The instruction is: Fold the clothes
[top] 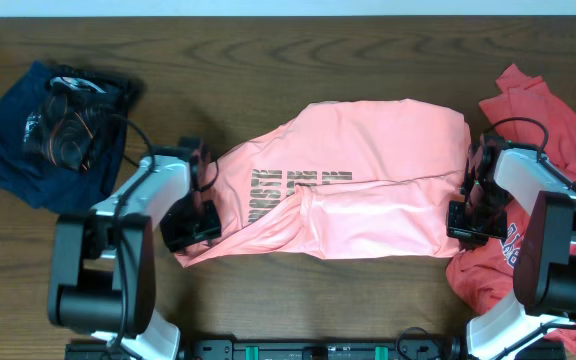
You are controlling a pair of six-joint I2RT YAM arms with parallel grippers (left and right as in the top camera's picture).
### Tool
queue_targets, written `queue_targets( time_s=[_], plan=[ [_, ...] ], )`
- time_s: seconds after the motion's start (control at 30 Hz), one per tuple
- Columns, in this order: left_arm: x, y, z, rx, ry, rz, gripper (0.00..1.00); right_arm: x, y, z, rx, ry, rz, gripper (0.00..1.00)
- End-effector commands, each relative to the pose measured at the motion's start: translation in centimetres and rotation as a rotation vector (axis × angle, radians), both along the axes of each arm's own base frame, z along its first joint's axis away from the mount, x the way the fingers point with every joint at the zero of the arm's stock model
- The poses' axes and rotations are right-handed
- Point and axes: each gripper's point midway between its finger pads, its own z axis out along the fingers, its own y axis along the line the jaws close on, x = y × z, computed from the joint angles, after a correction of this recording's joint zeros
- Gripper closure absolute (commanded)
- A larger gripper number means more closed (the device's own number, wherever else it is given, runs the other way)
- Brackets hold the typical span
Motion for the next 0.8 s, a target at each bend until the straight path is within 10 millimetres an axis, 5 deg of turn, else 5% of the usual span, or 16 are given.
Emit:
queue_targets(
  time_s=[0.0, 0.13, 0.2, 0.23, 0.4, 0.77],
  plan=[
    [4.0, -0.2, 3.7, -0.034, -0.166, -0.081, 0.48, 2.3, 0.6, 1.5, 0.042, -0.106, -0.012, 0.98],
    [9.5, -2.6, 8.3, -0.150, -0.391, -0.140, 0.28, 7.8, 1.6, 5.3, 0.117, -0.334, -0.011, 0.90],
    [12.3, -4.3, 10.1, -0.225, -0.507, -0.195, 0.21, 11.2, 2.9, 7.6, 0.204, -0.481, 0.024, 0.45],
    [13.5, -4.8, 10.7, -0.247, -0.555, -0.209, 0.16, 12.7, 3.5, 8.7, 0.246, -0.549, 0.051, 0.38],
    [18.9, -7.6, 12.4, -0.354, -0.761, -0.282, 0.11, 17.0, 4.8, 12.4, 0.331, -0.742, 0.122, 0.37],
    [27.2, -13.1, 9.4, -0.465, -0.889, -0.407, 0.09, 16.1, 4.9, 12.2, 0.337, -0.702, 0.113, 0.34]
  ],
)
